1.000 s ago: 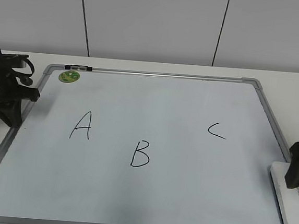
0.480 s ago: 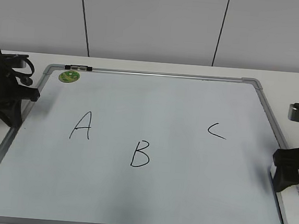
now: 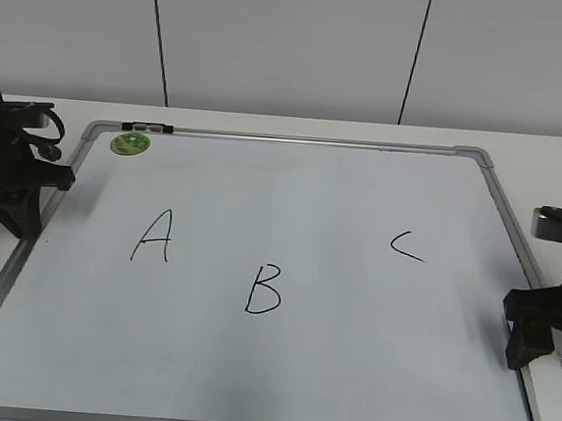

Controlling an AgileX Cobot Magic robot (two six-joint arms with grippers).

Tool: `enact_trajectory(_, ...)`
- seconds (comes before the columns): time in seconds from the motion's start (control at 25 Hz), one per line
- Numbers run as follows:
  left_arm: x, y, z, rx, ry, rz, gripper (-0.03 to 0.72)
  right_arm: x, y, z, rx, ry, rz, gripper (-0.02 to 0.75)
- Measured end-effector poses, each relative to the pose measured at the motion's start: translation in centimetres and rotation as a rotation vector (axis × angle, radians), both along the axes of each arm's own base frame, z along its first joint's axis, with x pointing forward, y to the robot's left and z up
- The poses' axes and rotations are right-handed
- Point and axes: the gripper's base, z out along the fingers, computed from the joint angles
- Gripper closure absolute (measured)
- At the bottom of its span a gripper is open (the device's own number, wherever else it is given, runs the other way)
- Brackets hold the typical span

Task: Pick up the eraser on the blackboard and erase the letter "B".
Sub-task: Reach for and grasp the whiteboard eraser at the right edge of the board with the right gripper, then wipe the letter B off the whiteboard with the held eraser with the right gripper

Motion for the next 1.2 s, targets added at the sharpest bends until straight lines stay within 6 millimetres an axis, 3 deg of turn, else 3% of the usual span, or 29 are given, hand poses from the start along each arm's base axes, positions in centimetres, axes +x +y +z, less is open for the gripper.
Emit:
enact_trajectory(0.16,0.0,0.0,0.0,-0.002,0.000,0.001,0.646,0.0,0.0,-0.3,-0.001,0.011,0.000,0.117)
enact_trajectory(0.4,0.0,0.0,0.0,-0.002,0.000,0.001,0.646,0.1,0.0,-0.4,-0.005,0.012,0.004,0.212)
enact_trajectory(0.84,0.0,0.0,0.0,-0.004,0.000,0.002,0.646,0.0,0.1,-0.2,0.019,0.041,-0.017,0.225)
enact_trajectory(1.0,0.0,0.0,0.0,-0.005,0.000,0.004,0.646,0.4,1.0,0.9,0.086,0.092,0.001,0.225)
enact_trajectory(1.2,0.0,0.0,0.0,-0.005,0.000,0.004,0.646,2.8,4.8,4.7,0.115,0.016,0.156,0.225)
